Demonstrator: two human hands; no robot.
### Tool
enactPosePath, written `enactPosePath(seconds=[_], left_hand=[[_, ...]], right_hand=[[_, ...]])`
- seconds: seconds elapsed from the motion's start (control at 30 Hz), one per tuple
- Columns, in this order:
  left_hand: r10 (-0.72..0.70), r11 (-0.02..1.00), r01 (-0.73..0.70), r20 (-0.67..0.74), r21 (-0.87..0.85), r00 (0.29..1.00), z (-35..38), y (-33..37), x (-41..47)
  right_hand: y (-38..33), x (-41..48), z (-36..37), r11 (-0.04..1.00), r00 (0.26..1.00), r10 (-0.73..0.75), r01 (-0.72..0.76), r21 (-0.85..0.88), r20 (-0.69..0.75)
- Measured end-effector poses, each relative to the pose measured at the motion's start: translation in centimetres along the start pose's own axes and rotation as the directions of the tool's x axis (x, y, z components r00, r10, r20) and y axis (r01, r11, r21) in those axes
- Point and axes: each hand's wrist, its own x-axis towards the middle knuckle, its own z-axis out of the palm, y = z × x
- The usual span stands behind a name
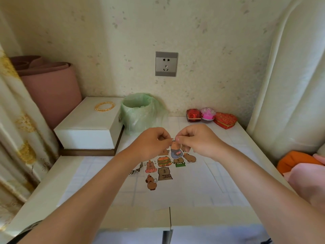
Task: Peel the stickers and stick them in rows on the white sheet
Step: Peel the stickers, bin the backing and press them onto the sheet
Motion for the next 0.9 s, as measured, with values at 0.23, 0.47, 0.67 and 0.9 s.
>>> enactPosePath(seconds=[0.23, 0.47, 0.67, 0.9], left_hand=[[0.009, 1.0, -0.009, 0.045, -0.013, 0.999, -0.4, 0.1, -1.0], [-0.054, 0.998, 0.056, 0.06, -0.043, 0.997, -0.6, -0.7, -2.5], [-0.15, 0.972, 0.161, 0.075, -0.17, 0.986, -0.5, -1.5, -4.4], [-0.062, 0.998, 0.062, -0.043, 0.016, 0.997, -0.5, -4.2, -5.8]], right_hand=[[-0.3, -0.7, 0.4, 0.999, 0.999, 0.037, -0.038, 0.031, 0.019], [-0.6, -1.9, 1.2, 0.988, 0.991, 0.101, -0.111, 0.108, 0.092], [-0.6, -3.1, 2.6, 0.981, 0.979, 0.183, -0.188, 0.055, 0.09], [0.3, -4.3, 3.8, 0.942, 0.95, 0.29, -0.305, 0.142, 0.116]])
